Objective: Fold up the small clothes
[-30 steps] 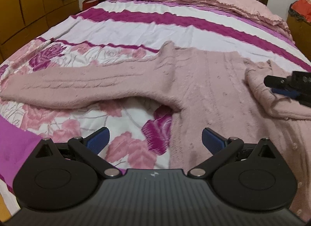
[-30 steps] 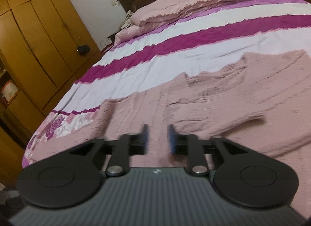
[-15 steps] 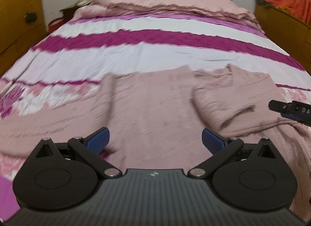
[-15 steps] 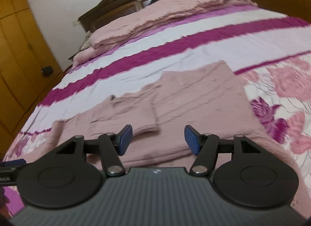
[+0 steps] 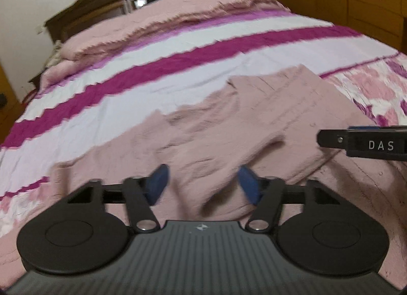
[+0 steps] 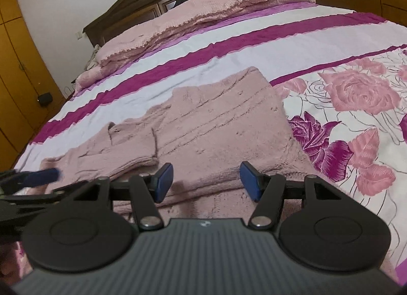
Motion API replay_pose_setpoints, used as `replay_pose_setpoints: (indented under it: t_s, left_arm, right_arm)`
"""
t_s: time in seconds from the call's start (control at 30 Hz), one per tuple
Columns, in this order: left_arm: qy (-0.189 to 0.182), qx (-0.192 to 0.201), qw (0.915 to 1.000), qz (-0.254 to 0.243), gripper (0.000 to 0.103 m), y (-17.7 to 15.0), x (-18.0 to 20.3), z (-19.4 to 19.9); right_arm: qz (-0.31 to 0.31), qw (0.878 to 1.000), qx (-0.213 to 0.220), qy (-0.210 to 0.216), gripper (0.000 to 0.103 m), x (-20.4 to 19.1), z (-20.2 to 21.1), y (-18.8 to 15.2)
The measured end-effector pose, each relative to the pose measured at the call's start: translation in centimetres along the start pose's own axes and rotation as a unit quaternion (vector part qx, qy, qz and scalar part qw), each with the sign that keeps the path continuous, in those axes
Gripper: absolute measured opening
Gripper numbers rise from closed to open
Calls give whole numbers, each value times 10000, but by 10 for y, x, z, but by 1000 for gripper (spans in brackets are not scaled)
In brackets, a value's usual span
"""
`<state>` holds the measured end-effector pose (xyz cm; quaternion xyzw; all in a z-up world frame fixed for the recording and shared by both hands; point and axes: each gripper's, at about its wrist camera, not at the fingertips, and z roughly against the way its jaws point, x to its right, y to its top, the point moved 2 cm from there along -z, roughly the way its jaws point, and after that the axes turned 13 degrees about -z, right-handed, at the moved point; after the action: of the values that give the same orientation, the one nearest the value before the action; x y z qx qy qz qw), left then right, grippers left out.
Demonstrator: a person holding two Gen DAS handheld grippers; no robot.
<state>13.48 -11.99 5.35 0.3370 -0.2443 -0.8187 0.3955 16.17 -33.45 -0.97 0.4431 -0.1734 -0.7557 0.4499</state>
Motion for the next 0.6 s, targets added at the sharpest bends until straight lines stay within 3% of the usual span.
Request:
replay_pose_setpoints:
  t_s: [0.13, 0.27, 0.33, 0.6]
  left_arm:
    - [-97, 1, 9999, -79, 63, 5, 13, -20]
    - [89, 111, 9994, -330, 61, 10, 23, -34]
    - [56, 207, 9996, -182, 21, 11, 20, -34]
    - [370, 306, 9947, 909, 10, -4, -26, -18]
  right_arm:
    - [17, 10000, 20, 60, 61, 4, -1, -4]
    - [56, 9999, 73, 99, 61, 5, -1, -8]
    - [49, 9999, 78, 105, 60, 5, -1, -9]
    - [-158, 9996, -126, 191, 60, 7, 0, 3]
